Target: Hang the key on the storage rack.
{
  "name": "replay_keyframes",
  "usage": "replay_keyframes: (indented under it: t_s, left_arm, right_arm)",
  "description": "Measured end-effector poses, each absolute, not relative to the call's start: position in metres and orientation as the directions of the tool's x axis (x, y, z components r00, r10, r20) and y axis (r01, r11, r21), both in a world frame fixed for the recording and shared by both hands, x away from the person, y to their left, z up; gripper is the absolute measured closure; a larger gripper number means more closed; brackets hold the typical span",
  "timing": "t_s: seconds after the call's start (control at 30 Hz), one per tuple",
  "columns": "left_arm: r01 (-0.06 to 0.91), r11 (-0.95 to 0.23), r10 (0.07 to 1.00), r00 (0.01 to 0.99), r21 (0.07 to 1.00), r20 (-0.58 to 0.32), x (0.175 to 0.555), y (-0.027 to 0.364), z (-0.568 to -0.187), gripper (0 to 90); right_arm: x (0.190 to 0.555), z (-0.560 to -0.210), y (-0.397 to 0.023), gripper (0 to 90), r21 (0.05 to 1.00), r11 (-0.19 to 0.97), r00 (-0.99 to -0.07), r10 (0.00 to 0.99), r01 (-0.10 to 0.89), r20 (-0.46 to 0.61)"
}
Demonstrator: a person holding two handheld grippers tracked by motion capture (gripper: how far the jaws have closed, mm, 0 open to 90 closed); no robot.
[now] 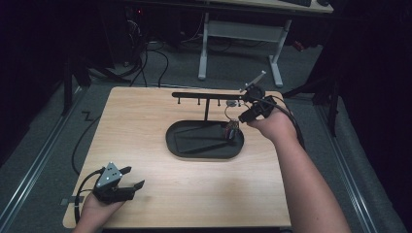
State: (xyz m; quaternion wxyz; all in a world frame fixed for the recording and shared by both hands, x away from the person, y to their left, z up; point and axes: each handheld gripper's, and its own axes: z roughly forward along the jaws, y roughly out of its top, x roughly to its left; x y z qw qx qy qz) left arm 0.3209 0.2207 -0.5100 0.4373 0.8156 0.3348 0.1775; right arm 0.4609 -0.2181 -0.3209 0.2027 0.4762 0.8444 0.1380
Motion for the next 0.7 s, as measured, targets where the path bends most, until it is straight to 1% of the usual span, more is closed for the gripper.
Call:
replay_keyframes:
  t_s: [0.23, 0.3, 0.37, 0.5, 0.7]
  left_arm:
    - [0.391, -0.387, 0.692, 0.722, 0.835, -0.018, 0.320, 0.220, -0.510, 27.4]
    - [0.392, -0.387, 0.690, 0.723, 0.835, -0.019, 0.320, 0.219, -0.510, 27.3]
    - [0.393, -0.386, 0.689, 0.724, 0.834, -0.022, 0.320, 0.219, -0.511, 27.2]
    - [0.394, -0.392, 0.683, 0.730, 0.831, -0.023, 0.319, 0.217, -0.511, 27.2]
    - [0.390, -0.387, 0.674, 0.738, 0.835, -0.033, 0.319, 0.215, -0.512, 27.0]
  right_arm:
    - [0.424, -0.349, -0.230, 29.4, 0.524, 0.475, -0.468, 0.870, 0.707, -0.158]
    - [0.412, -0.362, -0.232, 28.7, 0.564, 0.463, -0.473, 0.870, 0.683, -0.141]
    - [0.401, -0.379, -0.234, 27.0, 0.576, 0.446, -0.480, 0.871, 0.686, -0.103]
    - [0.383, -0.409, -0.236, 27.1, 0.605, 0.434, -0.479, 0.872, 0.667, -0.098]
    - [0.354, -0.446, -0.234, 28.6, 0.703, 0.355, -0.450, 0.891, 0.616, -0.055]
